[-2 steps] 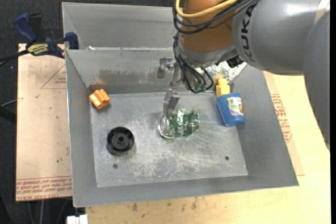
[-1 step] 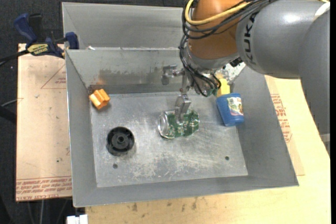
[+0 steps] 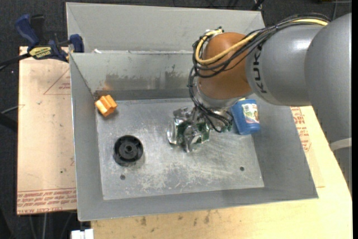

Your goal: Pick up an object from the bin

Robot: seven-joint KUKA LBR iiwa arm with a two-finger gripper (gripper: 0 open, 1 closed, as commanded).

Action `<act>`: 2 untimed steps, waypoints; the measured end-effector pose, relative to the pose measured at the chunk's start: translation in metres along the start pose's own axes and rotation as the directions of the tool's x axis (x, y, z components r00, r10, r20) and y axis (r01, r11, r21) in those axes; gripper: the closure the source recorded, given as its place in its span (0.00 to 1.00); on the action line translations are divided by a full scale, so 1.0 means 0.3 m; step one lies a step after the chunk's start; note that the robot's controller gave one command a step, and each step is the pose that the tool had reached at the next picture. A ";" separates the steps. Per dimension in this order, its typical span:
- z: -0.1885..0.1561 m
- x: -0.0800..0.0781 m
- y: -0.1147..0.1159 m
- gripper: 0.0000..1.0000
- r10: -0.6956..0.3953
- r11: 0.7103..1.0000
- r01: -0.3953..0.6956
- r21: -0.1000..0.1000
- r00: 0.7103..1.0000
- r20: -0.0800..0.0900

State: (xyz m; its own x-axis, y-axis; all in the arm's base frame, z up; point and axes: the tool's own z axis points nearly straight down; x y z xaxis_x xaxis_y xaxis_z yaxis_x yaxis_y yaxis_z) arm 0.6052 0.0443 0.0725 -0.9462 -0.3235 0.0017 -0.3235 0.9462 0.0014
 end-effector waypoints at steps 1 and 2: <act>0.000 0.000 0.000 1.00 0.000 1.000 0.000 0.000 1.000 0.000; -0.466 0.027 0.039 1.00 -0.034 0.999 0.034 0.001 0.999 0.007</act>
Offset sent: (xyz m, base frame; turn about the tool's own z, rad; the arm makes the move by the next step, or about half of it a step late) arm -0.0123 0.0077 0.1390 -0.0371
